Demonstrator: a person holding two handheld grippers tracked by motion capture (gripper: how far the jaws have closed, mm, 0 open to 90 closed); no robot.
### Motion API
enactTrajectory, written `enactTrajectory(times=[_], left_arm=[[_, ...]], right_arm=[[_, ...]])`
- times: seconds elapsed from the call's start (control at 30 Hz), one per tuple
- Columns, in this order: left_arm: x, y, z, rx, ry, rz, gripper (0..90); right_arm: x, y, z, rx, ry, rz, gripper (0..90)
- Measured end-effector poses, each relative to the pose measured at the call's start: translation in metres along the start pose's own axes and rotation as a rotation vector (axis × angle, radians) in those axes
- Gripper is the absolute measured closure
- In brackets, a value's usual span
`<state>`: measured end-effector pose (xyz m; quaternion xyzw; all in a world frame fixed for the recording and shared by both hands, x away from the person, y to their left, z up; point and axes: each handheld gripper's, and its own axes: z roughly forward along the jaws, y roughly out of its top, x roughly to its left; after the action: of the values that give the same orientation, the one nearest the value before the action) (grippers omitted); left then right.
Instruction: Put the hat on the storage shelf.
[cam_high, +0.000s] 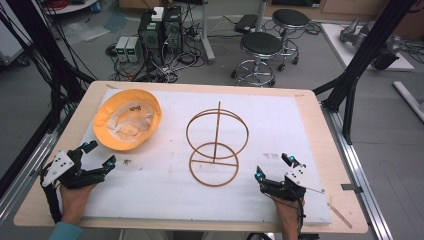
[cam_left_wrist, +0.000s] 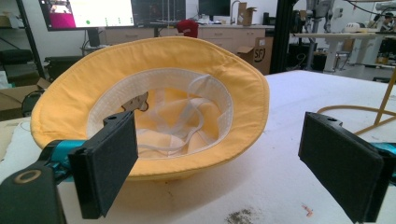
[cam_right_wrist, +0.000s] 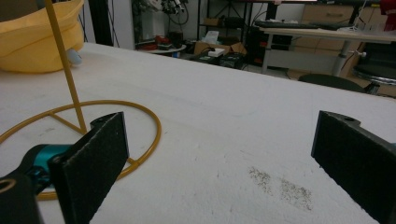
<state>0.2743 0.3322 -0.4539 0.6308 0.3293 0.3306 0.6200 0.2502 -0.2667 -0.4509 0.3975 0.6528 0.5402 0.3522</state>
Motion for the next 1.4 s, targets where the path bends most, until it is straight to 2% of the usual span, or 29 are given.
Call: enactTrajectory(times=[0.17,0.23,0.37,0.57,0.67,0.77,0.97,1.23,1.4], left_arm=[[0.002,0.001,0.001,0.008,0.001,-0.022,12.1],[0.003,0.003,0.001,0.013,0.012,-0.018,11.9],[0.006,0.011,-0.001,-0.004,0.017,-0.019,11.8],[0.014,0.025,0.0,0.017,0.038,-0.023,11.8],[0.022,0.037,0.003,0.052,0.051,-0.028,11.8],[0.029,0.052,0.007,0.086,0.056,-0.015,11.8],[0.046,0.076,0.018,0.188,0.044,0.002,11.8],[0.071,0.093,0.032,0.294,0.036,-0.01,11.8],[0.081,0.098,0.043,0.355,0.041,-0.011,11.8]], right_arm=[[0.0,0.0,0.001,0.003,-0.003,-0.01,2.8],[0.001,0.0,0.001,0.005,-0.003,-0.007,2.8],[0.001,0.0,0.001,0.01,-0.002,-0.011,2.8],[0.001,0.001,0.002,0.018,-0.005,-0.019,2.8],[0.002,0.001,0.002,0.023,-0.006,-0.023,2.8],[0.002,0.001,0.002,0.023,-0.007,-0.024,2.8],[0.002,0.001,0.002,0.024,-0.009,-0.024,2.8],[0.002,0.001,0.002,0.025,-0.009,-0.016,2.8],[0.002,0.001,0.003,0.023,-0.009,-0.019,2.8]])
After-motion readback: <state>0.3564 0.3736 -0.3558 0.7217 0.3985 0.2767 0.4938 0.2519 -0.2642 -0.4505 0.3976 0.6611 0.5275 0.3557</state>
